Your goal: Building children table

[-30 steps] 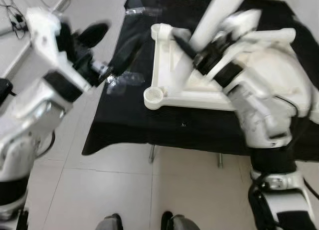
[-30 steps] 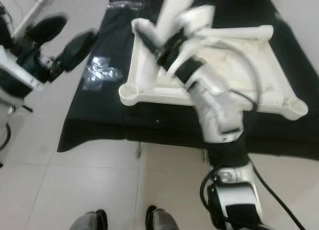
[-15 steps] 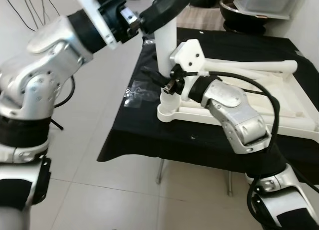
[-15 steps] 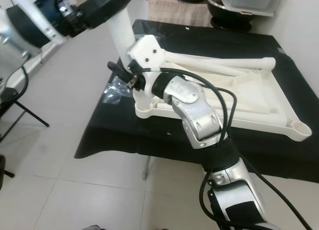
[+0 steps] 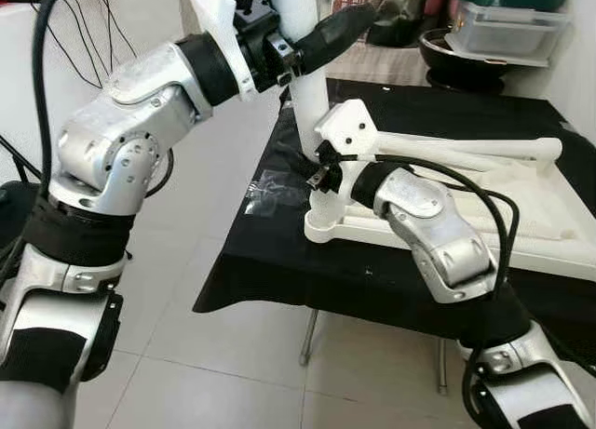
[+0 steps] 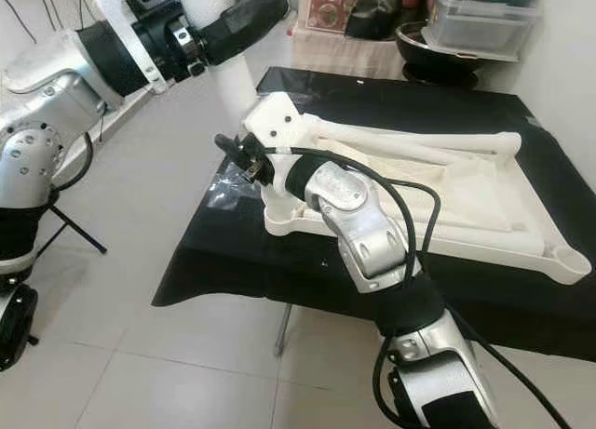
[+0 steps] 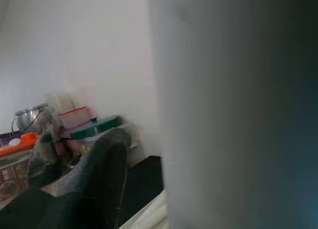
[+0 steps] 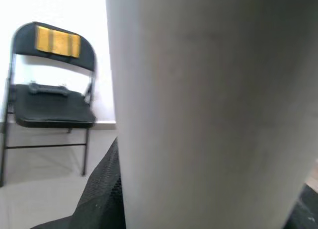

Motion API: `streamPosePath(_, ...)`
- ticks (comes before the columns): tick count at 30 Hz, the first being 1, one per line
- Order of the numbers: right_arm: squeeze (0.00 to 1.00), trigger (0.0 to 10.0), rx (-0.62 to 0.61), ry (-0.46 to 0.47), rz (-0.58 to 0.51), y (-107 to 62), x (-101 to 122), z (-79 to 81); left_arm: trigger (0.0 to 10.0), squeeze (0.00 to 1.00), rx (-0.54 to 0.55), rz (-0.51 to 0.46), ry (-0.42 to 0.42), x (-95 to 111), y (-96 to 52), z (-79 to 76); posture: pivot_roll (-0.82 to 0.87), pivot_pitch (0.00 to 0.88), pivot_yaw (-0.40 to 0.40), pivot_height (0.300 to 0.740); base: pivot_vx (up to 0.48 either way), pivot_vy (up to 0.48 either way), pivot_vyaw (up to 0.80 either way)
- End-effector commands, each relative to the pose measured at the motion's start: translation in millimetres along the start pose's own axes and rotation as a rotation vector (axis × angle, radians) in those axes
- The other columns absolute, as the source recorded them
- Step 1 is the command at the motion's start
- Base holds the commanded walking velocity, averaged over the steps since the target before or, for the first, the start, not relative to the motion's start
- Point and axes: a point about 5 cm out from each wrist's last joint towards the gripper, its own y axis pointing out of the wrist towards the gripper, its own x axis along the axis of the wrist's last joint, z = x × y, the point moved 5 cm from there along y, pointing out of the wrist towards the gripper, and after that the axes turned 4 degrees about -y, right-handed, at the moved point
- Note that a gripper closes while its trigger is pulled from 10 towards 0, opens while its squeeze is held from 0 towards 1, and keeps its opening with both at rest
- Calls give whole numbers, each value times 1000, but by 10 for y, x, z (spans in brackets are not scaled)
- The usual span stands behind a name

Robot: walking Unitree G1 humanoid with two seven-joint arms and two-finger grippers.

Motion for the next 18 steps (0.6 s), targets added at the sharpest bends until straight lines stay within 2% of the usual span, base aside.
streamPosePath(1, 0, 10000, 70, -92, -58, 64, 165, 204, 0, 0, 112, 53, -26, -149, -54, 185, 60, 0, -47, 740, 0, 0, 0)
streamPosePath(8, 0, 10000, 35, -73, -28, 95, 90, 197, 0, 0, 88, 11, -80, -168, -110, 100, 61, 0, -48, 740, 0, 0, 0)
streamPosePath(11, 0, 10000, 9, -40, -7, 114, 41, 203, 0, 0, -28, 29, -107, -232, -201, -73, 62, 0, -48, 740, 0, 0, 0)
streamPosePath(15, 0, 10000, -2, -12, -5, 121, 25, 206, 0, 0, -60, 36, -128, -254, -245, -111, 61, 0, -48, 740, 0, 0, 0)
streamPosePath(16, 0, 10000, 23, 49, -18, 126, 22, 249, 0, 0, -109, 48, -131, -264, -294, -161, 60, 0, -49, 740, 0, 0, 0)
streamPosePath(17, 1000, 10000, 68, 134, -43, 120, 42, 319, 0, 0, -149, 64, -146, -275, -343, -195, 61, 0, -50, 740, 0, 0, 0)
streamPosePath(18, 1000, 10000, 100, 202, -80, 114, 84, 365, 0, 0, -190, 78, -156, -278, -387, -226, 62, 0, -52, 740, 0, 0, 0)
